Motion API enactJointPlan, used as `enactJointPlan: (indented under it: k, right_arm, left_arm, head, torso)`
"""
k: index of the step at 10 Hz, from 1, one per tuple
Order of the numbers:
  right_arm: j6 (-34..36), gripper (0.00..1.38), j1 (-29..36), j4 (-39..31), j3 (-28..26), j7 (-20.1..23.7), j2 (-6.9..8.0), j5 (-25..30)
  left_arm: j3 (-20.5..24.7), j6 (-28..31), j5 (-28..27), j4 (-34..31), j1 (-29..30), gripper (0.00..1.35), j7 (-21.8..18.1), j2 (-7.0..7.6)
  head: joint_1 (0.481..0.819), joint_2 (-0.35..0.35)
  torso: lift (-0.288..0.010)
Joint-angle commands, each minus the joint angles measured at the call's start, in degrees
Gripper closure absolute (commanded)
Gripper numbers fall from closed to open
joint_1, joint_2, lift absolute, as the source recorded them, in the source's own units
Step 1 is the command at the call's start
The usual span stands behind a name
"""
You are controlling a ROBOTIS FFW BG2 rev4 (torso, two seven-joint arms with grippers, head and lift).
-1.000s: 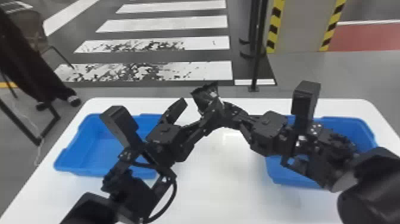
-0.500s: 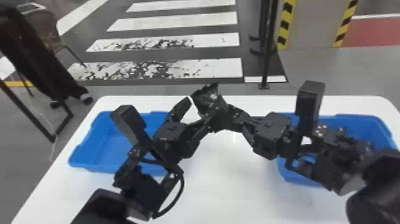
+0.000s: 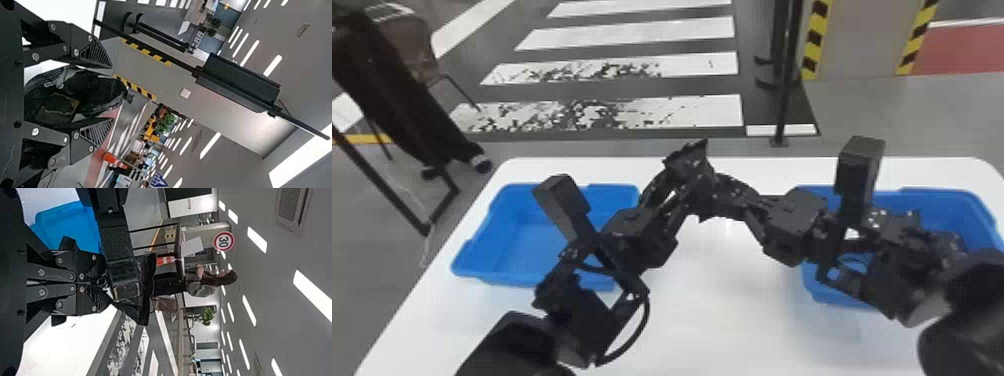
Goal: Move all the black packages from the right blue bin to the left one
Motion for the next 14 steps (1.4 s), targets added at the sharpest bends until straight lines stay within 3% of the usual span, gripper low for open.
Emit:
enactJointPlan:
  k: [1, 4, 7, 9, 10, 12, 13, 14]
  right_arm:
    - [-0.44, 1.17, -0.15, -0.02, 0.00, 0.03, 0.02, -0.16]
    - [-0.72, 1.09, -0.01, 0.54, 0.00, 0.03, 0.02, -0.85]
    - [-4.24, 0.41, -0.15, 2.65, 0.00, 0.03, 0.11, -1.99]
    - [-6.06, 0.08, 0.13, 3.92, -0.12, 0.03, 0.02, -3.13]
    - [-6.06, 0.09, 0.27, 3.92, -0.57, 0.03, 0.02, -3.25]
    - [-6.20, 0.10, 0.98, 3.92, -1.26, 0.03, -0.06, -3.48]
    - [-4.52, 0.10, 1.54, 3.36, -2.29, 0.03, -0.06, -3.93]
    - [-4.10, 0.10, 2.38, 3.07, -4.23, 0.03, 0.02, -3.82]
  left_arm:
    - [-0.42, -2.30, -0.54, 0.03, 0.08, 1.21, 0.03, 0.01]
    - [0.27, -5.40, -0.31, 0.03, 0.50, 1.21, 0.91, -0.08]
    - [0.96, -6.52, -1.34, 0.59, 0.36, 1.21, 1.18, -0.08]
    - [6.78, -11.02, -9.11, 7.48, -1.89, 1.21, 2.41, -0.96]
    - [11.47, -15.66, -16.07, 13.67, -4.14, 1.21, 3.37, -1.31]
    - [19.35, -21.43, -26.70, 22.53, -6.39, 1.21, 6.80, -1.66]
    - [21.52, -20.72, -27.61, 23.09, -6.11, 1.20, 7.33, -1.58]
    - [21.86, -20.30, -24.99, 23.09, -5.69, 0.89, 7.24, -1.66]
  head:
    - [0.695, 0.147]
    - [0.678, 0.155]
    - [0.675, 0.163]
    - [0.667, 0.179]
    - [0.665, 0.197]
    - [0.657, 0.314]
    - [0.657, 0.350]
    - [0.663, 0.350]
  torso:
    - [-0.168]
    - [-0.168]
    - [-0.168]
    - [-0.168]
    - [-0.168]
    - [-0.168]
    - [-0.168]
    - [-0.168]
